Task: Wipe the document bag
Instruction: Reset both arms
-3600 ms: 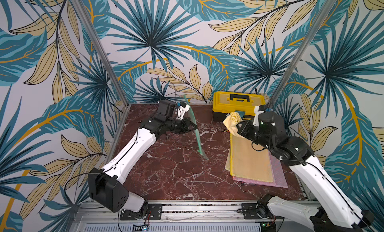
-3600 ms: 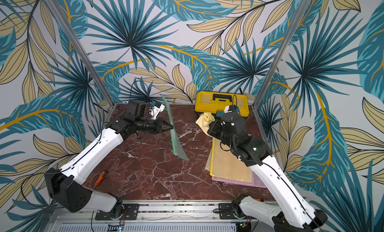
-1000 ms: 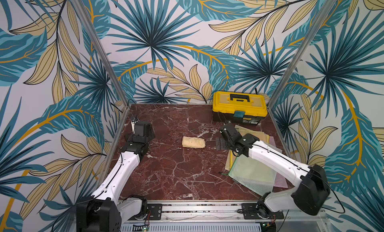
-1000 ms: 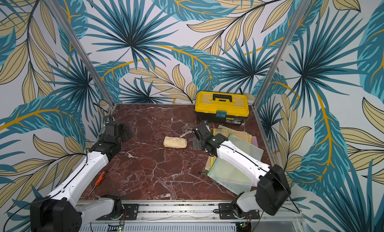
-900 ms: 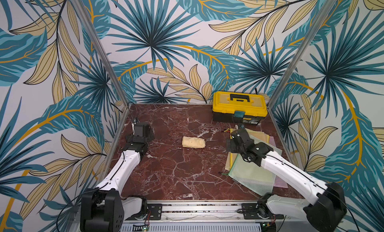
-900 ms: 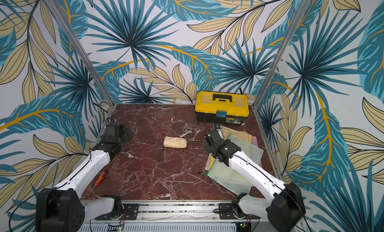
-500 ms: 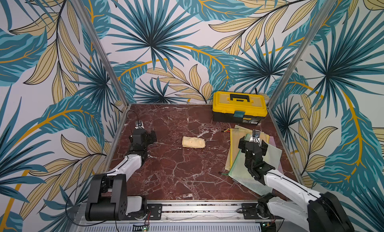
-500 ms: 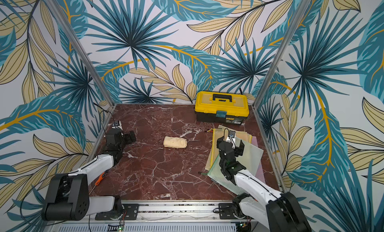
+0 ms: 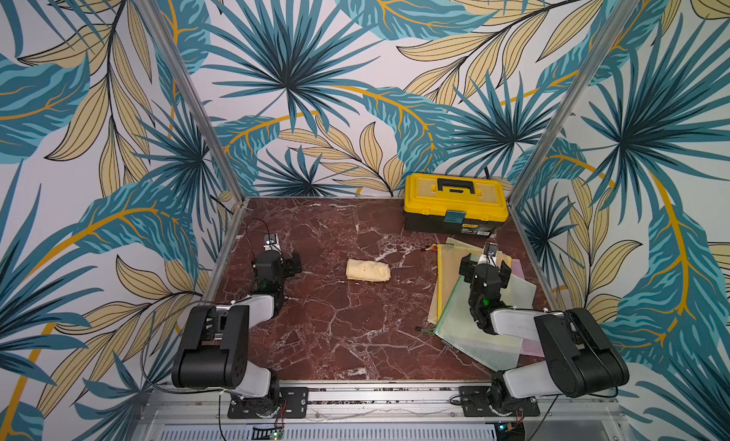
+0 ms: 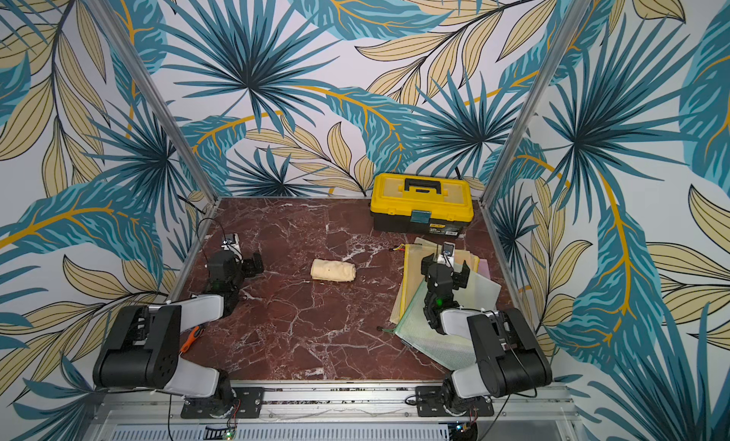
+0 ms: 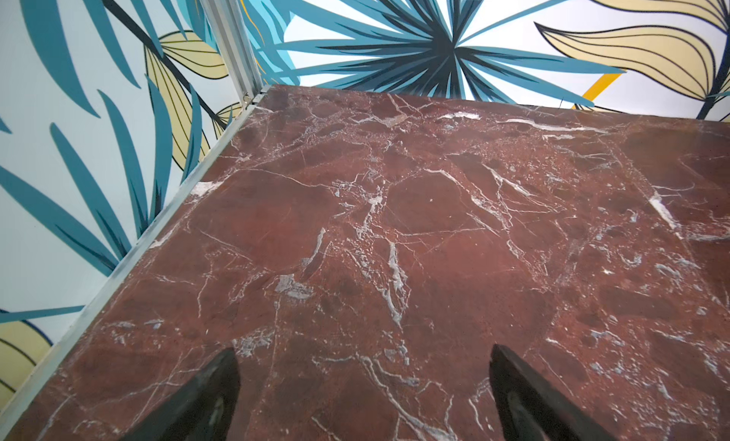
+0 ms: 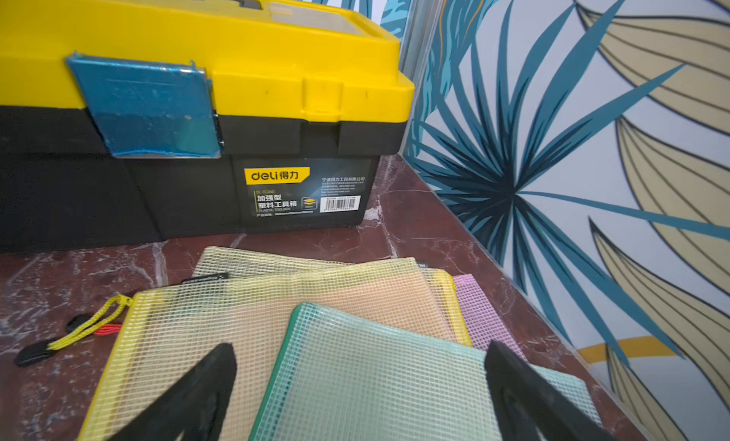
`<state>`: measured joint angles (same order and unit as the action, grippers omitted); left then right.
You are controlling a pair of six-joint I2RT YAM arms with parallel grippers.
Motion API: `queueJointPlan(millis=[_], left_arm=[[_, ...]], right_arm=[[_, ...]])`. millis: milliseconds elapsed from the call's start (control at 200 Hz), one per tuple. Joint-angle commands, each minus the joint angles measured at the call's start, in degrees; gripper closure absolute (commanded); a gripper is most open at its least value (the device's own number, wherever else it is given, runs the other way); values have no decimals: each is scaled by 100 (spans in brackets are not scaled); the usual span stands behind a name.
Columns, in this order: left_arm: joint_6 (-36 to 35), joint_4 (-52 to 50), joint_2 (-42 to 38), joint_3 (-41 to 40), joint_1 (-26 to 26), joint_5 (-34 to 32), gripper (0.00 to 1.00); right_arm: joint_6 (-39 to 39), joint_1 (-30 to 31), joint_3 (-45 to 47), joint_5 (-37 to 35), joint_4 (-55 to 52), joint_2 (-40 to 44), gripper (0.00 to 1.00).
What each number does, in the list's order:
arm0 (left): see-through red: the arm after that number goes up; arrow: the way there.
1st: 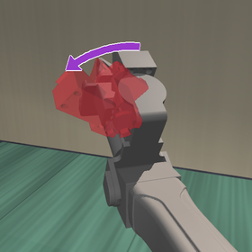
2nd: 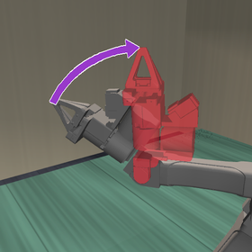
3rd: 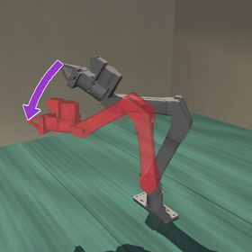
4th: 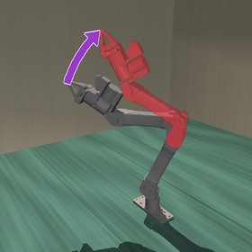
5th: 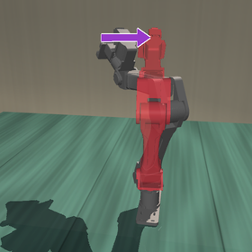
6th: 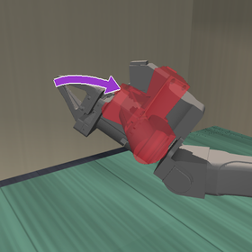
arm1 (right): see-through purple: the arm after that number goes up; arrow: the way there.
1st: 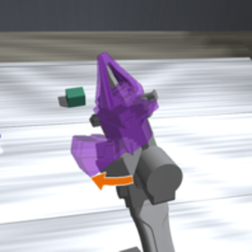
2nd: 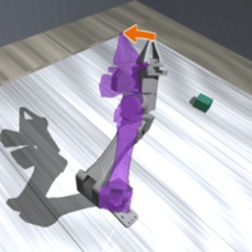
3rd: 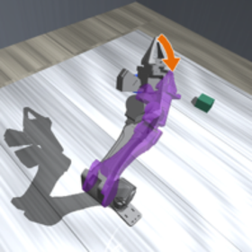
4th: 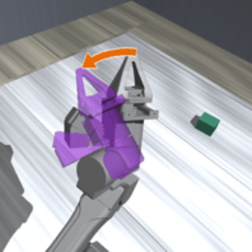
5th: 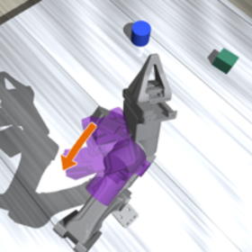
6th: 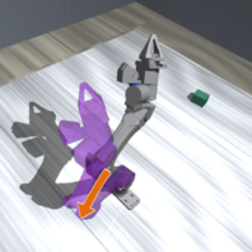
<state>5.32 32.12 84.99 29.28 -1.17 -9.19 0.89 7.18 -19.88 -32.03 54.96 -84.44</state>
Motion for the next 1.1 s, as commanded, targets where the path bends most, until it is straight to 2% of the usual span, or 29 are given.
queueJointPlan(millis=[0, 40, 110, 195, 355, 375, 486, 631, 741, 991, 1096], left_arm=[[-87, 228, -13, -23, 10, -17, 1], [-88, 225, -9, -19, 16, -13, 0], [-138, 167, 18, 53, 11, 45, 0], [-353, 49, 208, 277, 20, 397, 0], [-532, -706, 639, 972, 73, 550, 0], [-561, -739, 635, 983, 73, 750, 0], [-530, -574, 179, 552, 73, 865, 0], [-509, -71, 27, 168, 38, 941, 0], [-539, 1533, 109, -696, -39, 1205, 0], [-572, 1508, 123, -669, -94, 1437, 0], [-470, 1432, 157, -590, -93, 1216, 0]], right_arm=[[-66, -101, 45, 953, 187, -221, 0], [-388, -136, -273, 861, -775, -24, 0], [-273, -286, -199, 1117, -167, -263, 1], [-388, -287, -278, 1085, -606, -103, 0], [-360, -287, -271, 1081, -540, -124, 1], [-363, -287, -271, 1083, -531, -136, 0], [-365, -287, -271, 1085, -541, -127, 0], [-364, -285, -270, 1085, -543, -118, 1], [-358, -287, -264, 1085, -539, -117, 1], [-369, -287, -271, 1088, -542, -121, 0], [-364, -287, -267, 1086, -539, -117, 0]])
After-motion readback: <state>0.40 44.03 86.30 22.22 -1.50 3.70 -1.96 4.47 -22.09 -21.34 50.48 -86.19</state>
